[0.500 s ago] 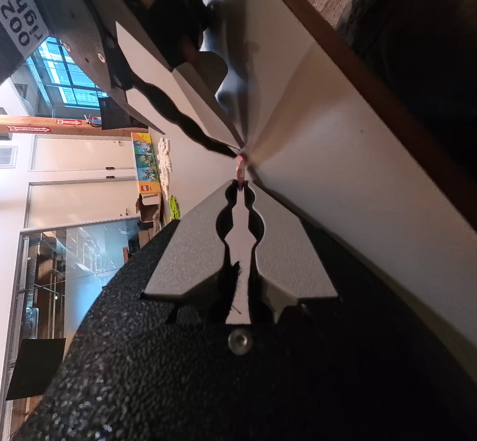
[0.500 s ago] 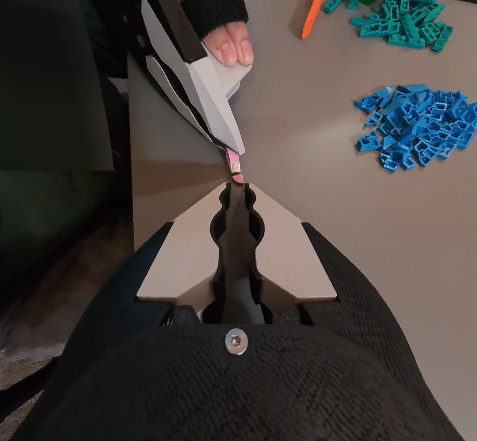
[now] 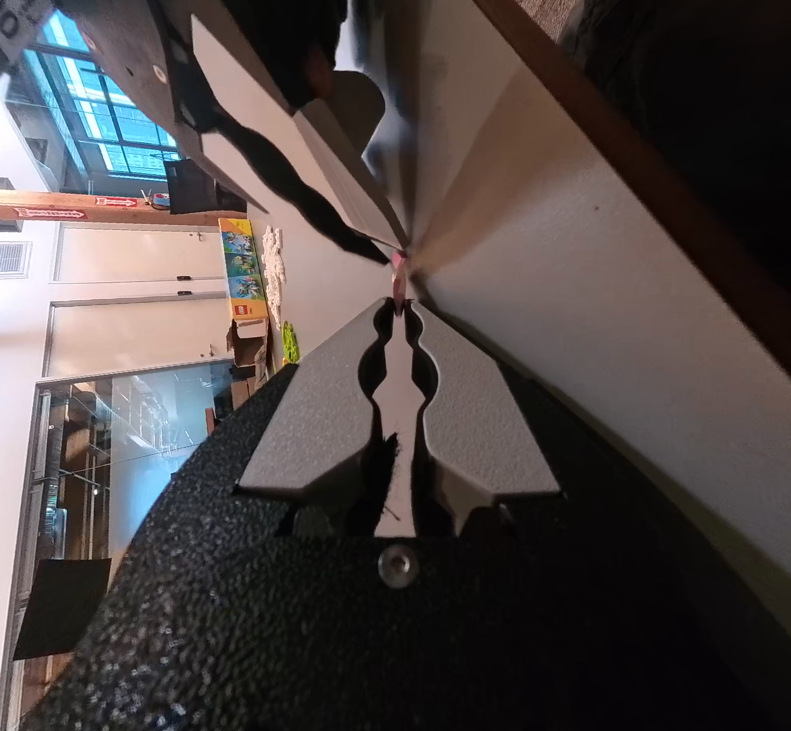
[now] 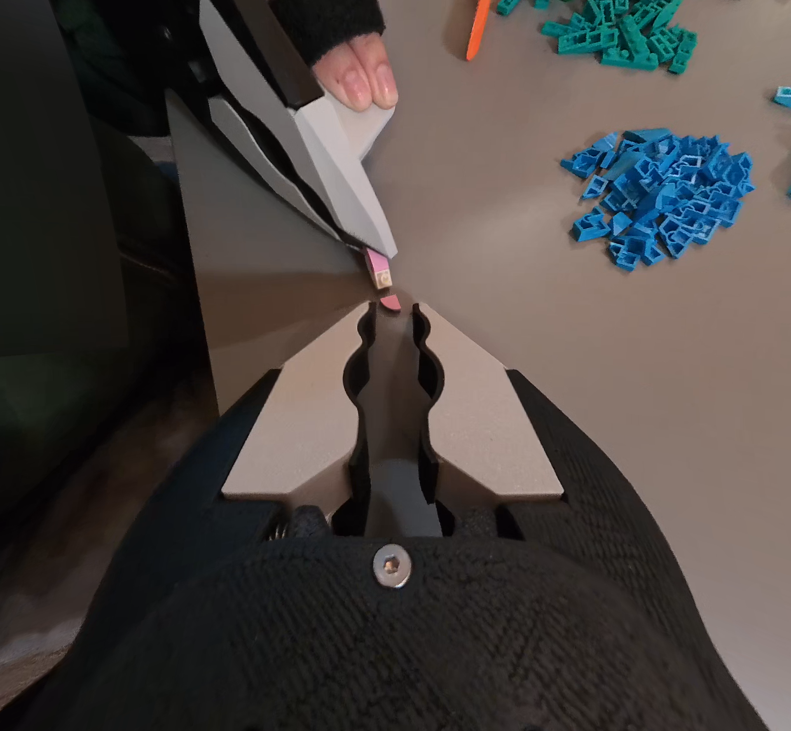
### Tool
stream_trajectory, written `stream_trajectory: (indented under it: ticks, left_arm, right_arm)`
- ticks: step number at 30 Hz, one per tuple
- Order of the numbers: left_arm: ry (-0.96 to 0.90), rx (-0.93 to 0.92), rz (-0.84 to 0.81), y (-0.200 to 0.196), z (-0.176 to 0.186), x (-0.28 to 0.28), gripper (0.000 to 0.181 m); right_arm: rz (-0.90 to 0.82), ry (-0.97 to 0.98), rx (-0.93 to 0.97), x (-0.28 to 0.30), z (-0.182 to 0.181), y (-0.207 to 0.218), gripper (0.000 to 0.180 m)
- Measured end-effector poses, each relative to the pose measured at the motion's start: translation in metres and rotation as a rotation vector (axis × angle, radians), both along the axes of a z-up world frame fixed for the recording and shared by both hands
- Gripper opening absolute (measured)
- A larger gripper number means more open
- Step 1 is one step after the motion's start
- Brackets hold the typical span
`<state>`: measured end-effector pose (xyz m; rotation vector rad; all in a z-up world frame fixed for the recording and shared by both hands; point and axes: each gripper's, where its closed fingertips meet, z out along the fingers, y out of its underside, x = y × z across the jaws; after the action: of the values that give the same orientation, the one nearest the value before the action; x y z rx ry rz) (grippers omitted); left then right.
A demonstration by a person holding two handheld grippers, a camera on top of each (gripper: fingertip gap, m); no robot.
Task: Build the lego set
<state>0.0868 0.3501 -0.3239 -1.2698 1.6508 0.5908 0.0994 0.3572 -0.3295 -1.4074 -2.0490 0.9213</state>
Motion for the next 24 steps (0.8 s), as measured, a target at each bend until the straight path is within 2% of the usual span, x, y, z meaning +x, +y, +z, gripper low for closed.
stream_trajectory:
  ticks: [3,14,24]
  left_arm:
    - [-0.007,-0.003,0.001,0.000,0.000,-0.001,0.003]
    - [-0.018,-0.005,0.003,0.000,0.000,-0.001,0.003]
    - [-0.020,-0.003,0.002,-0.001,0.001,-0.001,0.003]
  right_arm:
    - [-0.029,0.000,0.052,0.000,0.000,0.009,0.013]
    - [-0.027,0.001,0.002,-0.005,0.000,0.000,0.019]
    - [-0.020,0.012,0.012,-0.004,0.000,0.003,0.012]
